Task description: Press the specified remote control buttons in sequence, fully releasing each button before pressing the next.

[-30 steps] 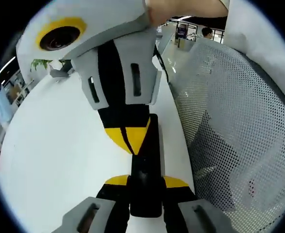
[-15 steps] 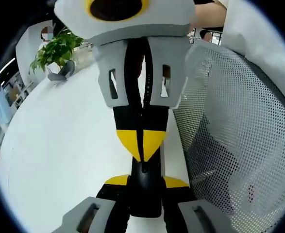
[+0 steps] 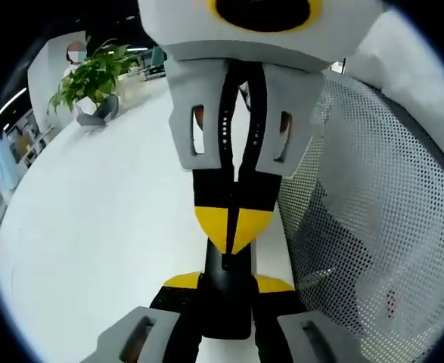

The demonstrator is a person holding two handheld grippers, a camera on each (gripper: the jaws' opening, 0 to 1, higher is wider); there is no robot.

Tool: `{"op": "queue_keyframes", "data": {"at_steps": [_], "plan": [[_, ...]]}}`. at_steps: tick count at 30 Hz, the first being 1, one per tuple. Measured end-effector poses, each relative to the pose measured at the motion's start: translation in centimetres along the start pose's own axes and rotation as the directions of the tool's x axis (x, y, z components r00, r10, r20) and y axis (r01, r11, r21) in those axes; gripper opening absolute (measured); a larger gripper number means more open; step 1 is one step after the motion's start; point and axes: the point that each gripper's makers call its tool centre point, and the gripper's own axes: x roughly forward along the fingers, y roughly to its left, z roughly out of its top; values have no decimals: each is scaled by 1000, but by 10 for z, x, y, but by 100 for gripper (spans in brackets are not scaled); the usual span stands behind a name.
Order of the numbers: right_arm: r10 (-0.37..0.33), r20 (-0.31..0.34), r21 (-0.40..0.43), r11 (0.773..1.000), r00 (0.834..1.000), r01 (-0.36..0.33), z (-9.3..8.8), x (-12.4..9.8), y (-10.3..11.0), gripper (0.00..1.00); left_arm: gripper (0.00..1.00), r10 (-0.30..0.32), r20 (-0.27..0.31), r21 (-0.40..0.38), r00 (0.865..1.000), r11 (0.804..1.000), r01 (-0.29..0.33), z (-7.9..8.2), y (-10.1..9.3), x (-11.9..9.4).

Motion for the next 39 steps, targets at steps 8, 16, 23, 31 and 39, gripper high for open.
{"op": "queue_keyframes", "data": {"at_steps": [8, 16, 23, 31, 39], "plan": [[-54, 26, 24, 998, 998, 53, 0, 0, -1, 0, 24, 1, -19, 13, 1000, 1000, -1, 0, 0, 1], [-53, 86, 7, 999, 995, 53, 6, -4, 1, 0, 24, 13, -6, 0, 1000, 1000, -13, 1, 0, 1], [-50, 23, -110, 993, 999, 52, 4, 1, 3, 0, 24, 14, -4, -1, 1000, 1000, -14, 0, 0, 0], [-63, -17, -100, 993, 998, 61, 5, 2, 1, 0, 24, 12, -5, 3, 1000, 1000, -12, 1, 0, 0], [-74, 28, -50, 996, 997, 76, 4, 0, 1, 0, 24, 12, -16, 7, 1000, 1000, -12, 1, 0, 0]]}}
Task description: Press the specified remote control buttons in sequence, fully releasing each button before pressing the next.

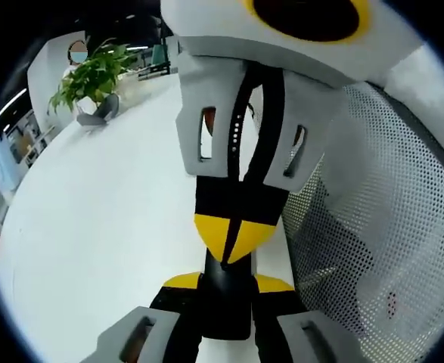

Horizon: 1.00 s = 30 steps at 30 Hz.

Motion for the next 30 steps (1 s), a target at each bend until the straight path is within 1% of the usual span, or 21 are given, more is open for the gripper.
{"op": "queue_keyframes", "data": {"at_steps": [1, 2, 4, 7, 8, 9, 10, 17, 21, 23, 27, 28, 30], "plan": [[14, 31, 6, 1000, 999, -14, 0, -1, 0, 0, 24, 0, 1, 0, 1000, 1000, 0, 0, 0, 0], [17, 43, 19, 1000, 999, -18, 0, -1, 0, 0, 24, 0, 4, -3, 1000, 1000, 0, 0, 0, 0], [17, 46, 14, 1000, 999, -17, 0, -3, 1, 0, 24, 2, 8, -6, 1000, 1000, -2, 0, 0, 0], [23, 75, 20, 1000, 997, -24, 7, -2, 3, 0, 24, 4, 7, -9, 1000, 1000, -4, 0, 0, -1], [22, 73, 17, 1000, 997, -24, 8, 0, 3, 0, 24, 5, 6, -9, 1000, 1000, -5, -1, 0, -1], [24, 48, -8, 1000, 999, -23, 5, 3, 4, 0, 24, 5, 6, -9, 1000, 1000, -5, -1, 0, -1], [16, 52, -23, 1000, 998, -15, 6, 4, 2, 0, 24, 6, 6, -11, 1000, 1000, -6, -1, 0, -1], [52, 70, -58, 997, 996, -48, 6, 3, 3, 0, 24, 6, -20, -10, 1000, 1000, -6, 0, 0, 0], [68, 51, -55, 996, 996, -65, 7, 3, 3, 0, 24, 5, -28, -9, 1000, 1000, -5, 0, 0, 0], [63, 42, -70, 996, 997, -60, 7, 3, 4, 0, 24, 8, -31, -13, 999, 1000, -9, 0, 0, 0], [53, 43, -59, 997, 998, -50, 6, 3, 4, 0, 24, 8, -53, -7, 999, 1000, -8, 1, 0, 1], [49, 36, -44, 998, 998, -47, 7, 3, 4, 0, 24, 10, -61, -8, 998, 1000, -11, 1, -1, 2], [49, 23, -49, 998, 999, -48, 7, 4, 4, 0, 24, 13, -68, -9, 998, 1000, -13, 0, -1, 1]]}}
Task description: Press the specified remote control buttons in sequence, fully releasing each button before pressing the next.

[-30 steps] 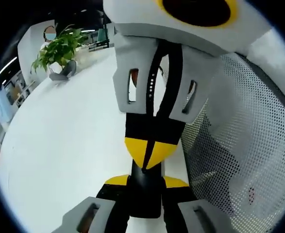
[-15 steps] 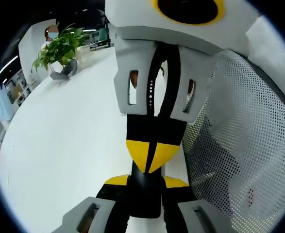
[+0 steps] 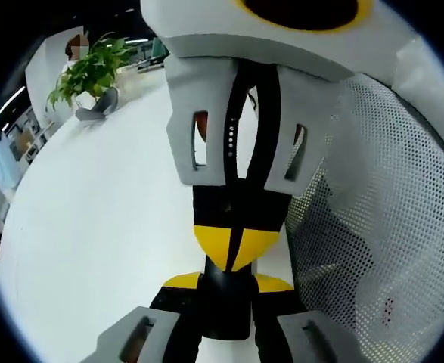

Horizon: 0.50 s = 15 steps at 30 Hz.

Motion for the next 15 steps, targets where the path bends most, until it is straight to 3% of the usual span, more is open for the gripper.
{"op": "queue_keyframes", "data": {"at_steps": [4, 8, 11, 13, 15], "plan": [[4, 27, 18, 1000, 1000, -5, -2, -2, 0, 0, 24, 5, 3, -12, 1000, 1000, -5, -1, 0, -1], [49, 150, 113, 991, 988, -66, 1, -4, 5, 0, 24, 10, 1, -23, 1000, 1000, -10, -2, 0, -1], [53, 174, 163, 983, 983, -82, -2, -6, 8, 10, 24, 10, -8, -23, 1000, 1000, -10, -2, 0, -1], [27, 169, 113, 993, 985, -47, -6, -10, 7, 14, 24, 10, -11, -23, 1000, 1000, -10, -2, 0, -1], [-4, 168, 154, 988, 986, -22, -13, -14, 3, 20, 24, 9, -13, -25, 1000, 1000, -9, -2, 0, -1]]}}
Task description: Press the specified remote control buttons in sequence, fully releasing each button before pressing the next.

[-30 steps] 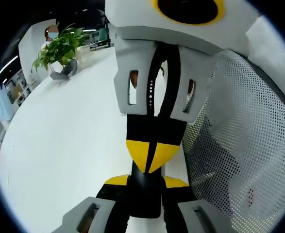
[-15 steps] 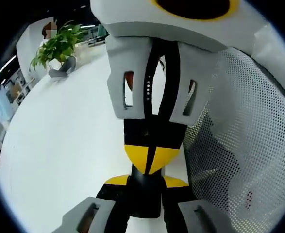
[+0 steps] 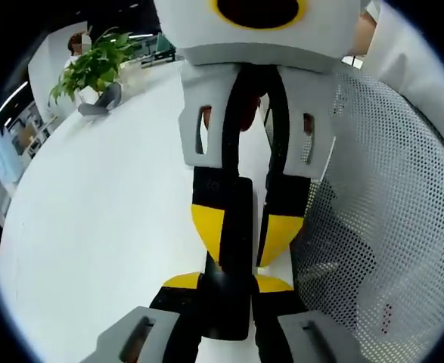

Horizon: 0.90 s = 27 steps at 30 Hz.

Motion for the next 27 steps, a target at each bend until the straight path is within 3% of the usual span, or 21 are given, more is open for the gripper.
{"op": "queue_keyframes", "data": {"at_steps": [3, 10, 17, 20, 24, 26, 27], "plan": [[-2, -3, 114, 993, 1000, 2, -12, -5, -4, 33, 24, 8, 9, -19, 1000, 1000, -7, 0, 1, 0], [-18, -105, 43, 999, 994, 22, -38, -7, -8, 35, 25, 42, 48, -54, 998, 998, -40, 1, 1, -1], [-27, -103, -4, 1000, 994, 26, -32, -4, -9, 23, 26, 85, 94, -132, 992, 989, -72, 3, 2, -2], [-20, -105, -1, 1000, 994, 20, -32, -3, -9, 22, 28, 105, 102, -191, 989, 978, -84, 2, 4, -2], [-15, -111, -5, 1000, 994, 14, -32, -3, -10, 22, 38, 148, 108, -259, 983, 959, -116, -2, 9, -7], [-13, -118, -9, 1000, 993, 12, -33, -3, -10, 22, 42, 199, 150, -304, 968, 941, -146, 2, 14, -15], [-13, -119, -8, 1000, 993, 12, -33, -4, -10, 22, 43, 230, 190, -349, 954, 925, -153, 6, 18, -22]]}}
